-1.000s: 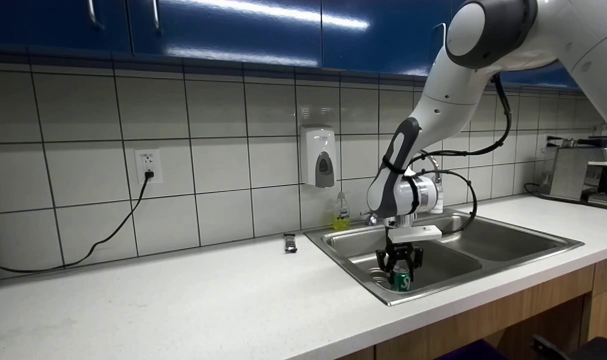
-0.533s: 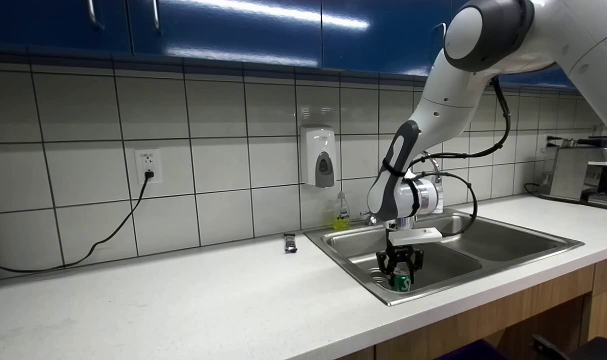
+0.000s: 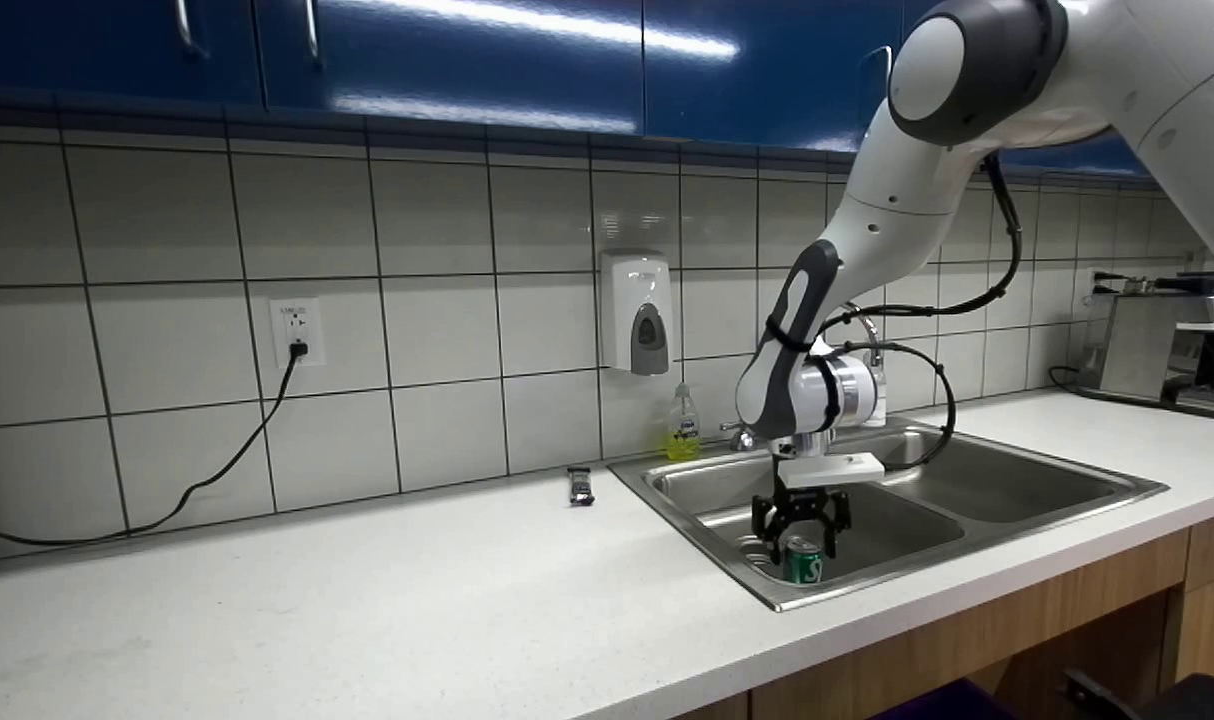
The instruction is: Move the sprite can to the sink
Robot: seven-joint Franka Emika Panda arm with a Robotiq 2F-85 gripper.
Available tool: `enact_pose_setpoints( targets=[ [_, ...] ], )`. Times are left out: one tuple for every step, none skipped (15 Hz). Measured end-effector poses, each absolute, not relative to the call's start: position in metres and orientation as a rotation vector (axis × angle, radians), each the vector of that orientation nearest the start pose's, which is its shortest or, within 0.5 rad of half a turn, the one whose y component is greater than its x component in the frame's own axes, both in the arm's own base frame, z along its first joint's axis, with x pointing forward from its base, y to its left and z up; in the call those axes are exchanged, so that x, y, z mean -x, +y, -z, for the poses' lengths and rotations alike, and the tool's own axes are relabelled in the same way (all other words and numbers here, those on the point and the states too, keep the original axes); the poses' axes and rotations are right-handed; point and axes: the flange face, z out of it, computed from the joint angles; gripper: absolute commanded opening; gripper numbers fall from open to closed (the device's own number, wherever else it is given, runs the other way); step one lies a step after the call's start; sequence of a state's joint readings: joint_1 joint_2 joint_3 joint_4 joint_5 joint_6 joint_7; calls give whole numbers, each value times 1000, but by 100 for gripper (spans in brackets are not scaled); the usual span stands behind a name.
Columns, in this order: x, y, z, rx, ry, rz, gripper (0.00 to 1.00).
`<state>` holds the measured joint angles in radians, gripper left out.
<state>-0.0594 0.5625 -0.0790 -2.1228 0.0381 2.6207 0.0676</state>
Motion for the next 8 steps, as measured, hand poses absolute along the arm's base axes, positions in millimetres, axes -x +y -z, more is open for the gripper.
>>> enact_pose_setpoints(
  targets=[
    [-559, -81, -139, 3142, 363, -90, 100],
    [-561, -82, -143, 3143, 364, -77, 100],
    [-563, -83, -148, 3143, 367, -62, 100],
    [-565, -84, -154, 3144, 370, -45, 100],
    [-567, -86, -162, 3144, 375, -26, 100],
    [-569, -88, -170, 3144, 380, -5, 100],
    [-570, -90, -178, 3144, 385, 17, 100],
    [-572, -93, -186, 3145, 390, 37, 100]
  ],
)
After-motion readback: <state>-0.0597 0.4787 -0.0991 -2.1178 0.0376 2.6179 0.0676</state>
